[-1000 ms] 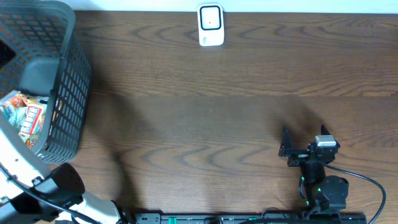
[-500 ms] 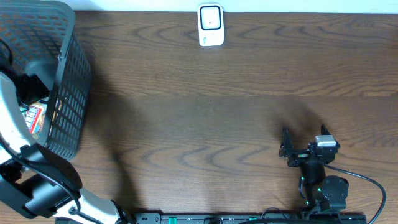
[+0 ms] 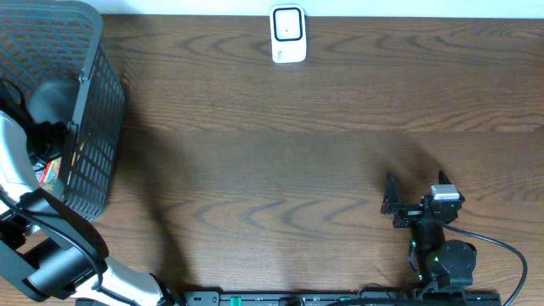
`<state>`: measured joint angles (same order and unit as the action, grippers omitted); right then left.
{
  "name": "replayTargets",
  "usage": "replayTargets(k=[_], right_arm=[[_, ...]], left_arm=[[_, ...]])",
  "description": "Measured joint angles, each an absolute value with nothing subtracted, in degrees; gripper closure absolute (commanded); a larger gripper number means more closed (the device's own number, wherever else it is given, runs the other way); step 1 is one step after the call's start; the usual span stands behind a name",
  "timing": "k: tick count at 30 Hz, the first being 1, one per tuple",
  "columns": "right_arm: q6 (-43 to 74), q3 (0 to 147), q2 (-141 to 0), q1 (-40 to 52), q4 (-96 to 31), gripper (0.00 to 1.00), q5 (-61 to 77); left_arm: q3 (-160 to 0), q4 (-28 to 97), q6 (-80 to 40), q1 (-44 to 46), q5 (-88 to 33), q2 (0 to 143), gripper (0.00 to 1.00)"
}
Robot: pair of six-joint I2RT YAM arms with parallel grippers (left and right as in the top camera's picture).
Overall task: Scan the item barcode
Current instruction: 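Move the left gripper up and into the grey basket, then grasp the orange-and-white snack bag with the left gripper and lift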
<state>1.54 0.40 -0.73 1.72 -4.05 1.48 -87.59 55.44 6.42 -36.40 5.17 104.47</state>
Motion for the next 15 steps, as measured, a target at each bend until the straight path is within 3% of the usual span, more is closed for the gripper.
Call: replayTargets(k=[9, 15], right_arm=[[1.52, 0.40, -0.73, 1.72, -4.05, 0.01, 1.48], [1.54, 0.40, -0.73, 1.72, -4.05, 0.01, 1.48]], left_arm=[[-81.89, 46.26, 13.91, -36.42, 3.18, 104.49, 0.02], [-77.60, 41.39, 15.14, -36.42, 9.23, 104.49, 0.02]])
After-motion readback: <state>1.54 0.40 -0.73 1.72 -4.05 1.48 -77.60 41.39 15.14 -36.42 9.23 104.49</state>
